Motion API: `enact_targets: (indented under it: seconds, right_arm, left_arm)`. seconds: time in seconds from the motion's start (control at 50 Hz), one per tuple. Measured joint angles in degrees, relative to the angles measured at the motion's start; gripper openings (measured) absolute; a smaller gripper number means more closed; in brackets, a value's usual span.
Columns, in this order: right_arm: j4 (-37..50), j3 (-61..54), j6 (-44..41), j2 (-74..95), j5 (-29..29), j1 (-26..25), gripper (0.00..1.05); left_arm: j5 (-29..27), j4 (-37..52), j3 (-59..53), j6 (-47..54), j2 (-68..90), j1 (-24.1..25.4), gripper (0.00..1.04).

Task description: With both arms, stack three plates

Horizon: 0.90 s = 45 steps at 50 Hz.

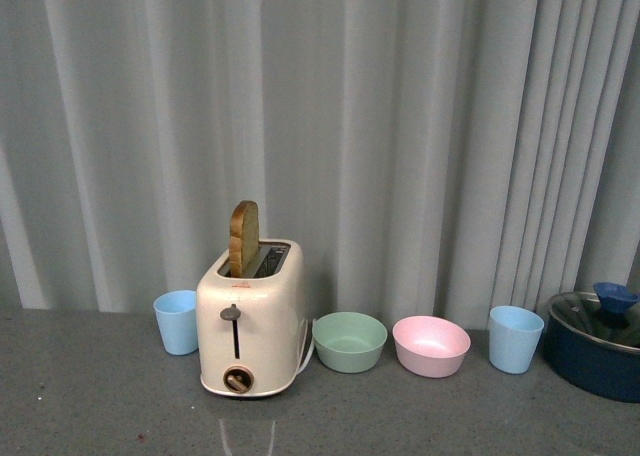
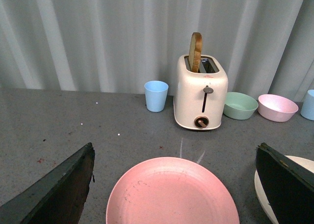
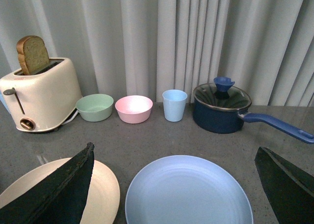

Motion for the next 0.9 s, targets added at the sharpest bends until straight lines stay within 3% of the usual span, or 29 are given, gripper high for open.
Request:
enact_targets:
  seconds: [0.9]
  right_arm:
    - [0.0, 0.0, 0.0, 0.0, 0.0, 0.0, 0.97]
  left_arm:
    - [0.0, 0.0, 0.0, 0.0, 0.0, 0.0, 0.98]
